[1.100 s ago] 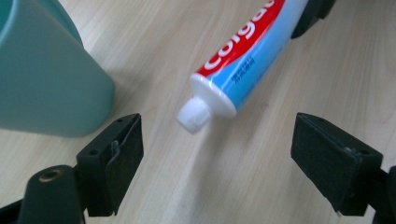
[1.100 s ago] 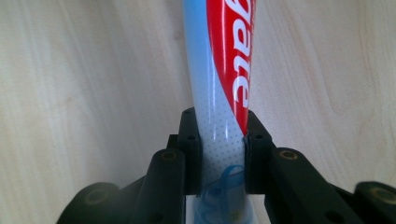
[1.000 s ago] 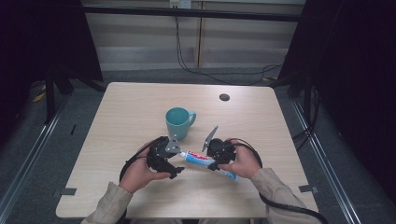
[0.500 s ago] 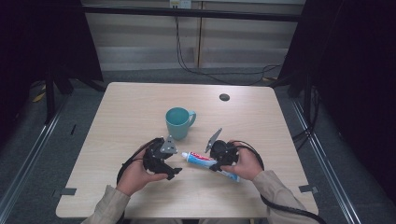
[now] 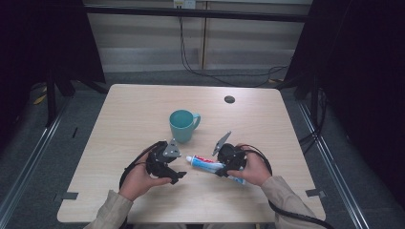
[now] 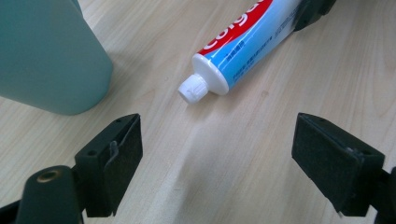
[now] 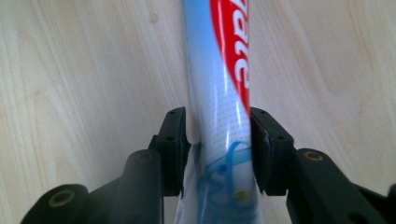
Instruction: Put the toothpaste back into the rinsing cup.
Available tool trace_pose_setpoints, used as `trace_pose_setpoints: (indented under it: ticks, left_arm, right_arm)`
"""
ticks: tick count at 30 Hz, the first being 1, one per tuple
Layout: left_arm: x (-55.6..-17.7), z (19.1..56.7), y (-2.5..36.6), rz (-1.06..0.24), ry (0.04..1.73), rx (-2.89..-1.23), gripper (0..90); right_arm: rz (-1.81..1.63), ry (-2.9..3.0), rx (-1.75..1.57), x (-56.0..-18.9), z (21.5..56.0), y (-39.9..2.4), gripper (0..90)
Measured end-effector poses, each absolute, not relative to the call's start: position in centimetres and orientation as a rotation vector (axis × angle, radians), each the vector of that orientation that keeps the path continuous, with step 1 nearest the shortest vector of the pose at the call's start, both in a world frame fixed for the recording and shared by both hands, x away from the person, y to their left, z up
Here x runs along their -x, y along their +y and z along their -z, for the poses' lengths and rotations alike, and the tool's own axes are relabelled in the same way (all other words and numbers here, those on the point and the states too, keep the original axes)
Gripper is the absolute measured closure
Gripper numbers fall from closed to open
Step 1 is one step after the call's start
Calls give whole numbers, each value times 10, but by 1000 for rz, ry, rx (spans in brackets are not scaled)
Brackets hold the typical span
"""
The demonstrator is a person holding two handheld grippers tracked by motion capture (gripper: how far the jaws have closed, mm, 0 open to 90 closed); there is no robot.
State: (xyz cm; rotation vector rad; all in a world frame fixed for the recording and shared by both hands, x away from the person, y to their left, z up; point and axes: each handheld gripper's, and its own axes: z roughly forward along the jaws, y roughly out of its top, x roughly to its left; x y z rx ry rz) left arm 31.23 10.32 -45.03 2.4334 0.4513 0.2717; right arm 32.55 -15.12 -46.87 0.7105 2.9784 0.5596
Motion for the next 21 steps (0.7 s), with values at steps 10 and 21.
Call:
trace_pose_setpoints:
  ticks: [10,21]
  left_arm:
    - [-312,449,103,-276,454,-2430,164]
    - [-311,449,101,-276,452,-2421,164]
  right_arm:
    - [-488,2982,-727,-321,465,-165,437]
    - [-436,2996,-775,-316,469,-179,421]
